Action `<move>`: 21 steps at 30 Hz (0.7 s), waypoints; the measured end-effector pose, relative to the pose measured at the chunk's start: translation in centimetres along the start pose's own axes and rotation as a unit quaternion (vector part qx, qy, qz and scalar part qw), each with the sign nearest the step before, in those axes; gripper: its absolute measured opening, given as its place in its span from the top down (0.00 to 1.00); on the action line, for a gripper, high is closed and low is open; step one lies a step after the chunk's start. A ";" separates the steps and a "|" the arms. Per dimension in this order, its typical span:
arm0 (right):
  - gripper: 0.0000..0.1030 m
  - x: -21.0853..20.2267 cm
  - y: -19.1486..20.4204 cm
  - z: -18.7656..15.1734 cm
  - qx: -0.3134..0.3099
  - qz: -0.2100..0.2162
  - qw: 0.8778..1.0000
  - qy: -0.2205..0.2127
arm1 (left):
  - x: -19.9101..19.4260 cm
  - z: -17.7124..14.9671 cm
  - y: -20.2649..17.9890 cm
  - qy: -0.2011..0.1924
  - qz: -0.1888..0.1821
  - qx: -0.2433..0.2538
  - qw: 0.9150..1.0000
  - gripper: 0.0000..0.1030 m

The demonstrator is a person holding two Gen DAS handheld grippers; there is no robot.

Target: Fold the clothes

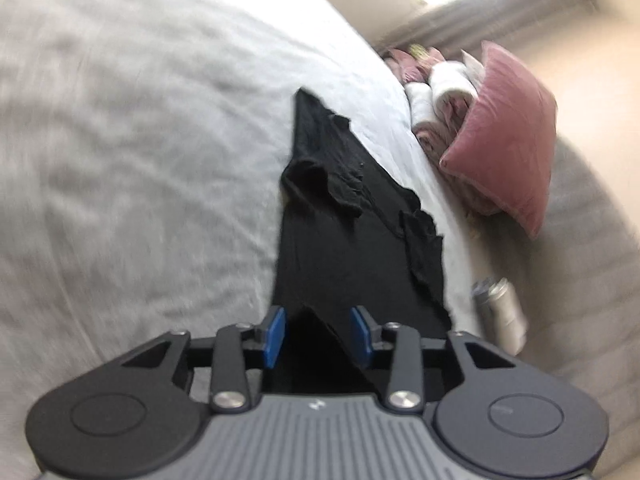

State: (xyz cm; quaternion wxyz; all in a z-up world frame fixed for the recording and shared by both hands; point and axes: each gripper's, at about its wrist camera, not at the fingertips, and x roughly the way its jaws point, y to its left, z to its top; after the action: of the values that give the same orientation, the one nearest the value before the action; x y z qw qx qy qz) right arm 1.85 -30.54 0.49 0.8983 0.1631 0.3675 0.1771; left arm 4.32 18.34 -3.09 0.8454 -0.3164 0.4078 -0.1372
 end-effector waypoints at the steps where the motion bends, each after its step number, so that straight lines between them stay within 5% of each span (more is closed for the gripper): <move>1: 0.58 0.1 0.8 -0.2 -0.031 0.001 1.000 0.003 | -0.2 -0.1 -0.6 -0.006 0.016 0.032 0.999 0.49; 6: 0.50 1.5 4.6 -1.7 -0.160 -0.003 0.986 0.046 | -0.4 -1.0 -2.5 -0.012 0.051 0.148 0.988 0.43; 11: 0.48 2.7 8.5 -3.9 -0.283 0.004 0.957 0.064 | -0.3 -2.0 -4.3 -0.013 0.076 0.249 0.965 0.43; 17: 0.48 5.5 11.9 -6.1 -0.399 -0.014 0.913 0.087 | 1.4 -2.4 -4.7 -0.001 0.086 0.266 0.960 0.44; 21: 0.48 7.5 12.6 -6.0 -0.401 -0.034 0.912 0.078 | 2.2 -2.4 -4.5 0.004 0.092 0.261 0.961 0.45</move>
State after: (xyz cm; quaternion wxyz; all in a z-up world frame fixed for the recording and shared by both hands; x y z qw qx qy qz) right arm 0.06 -15.18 -2.72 0.8624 -0.2374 0.3397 0.2906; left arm 3.96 12.77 -2.62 0.9058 -0.0453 0.3889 -0.1621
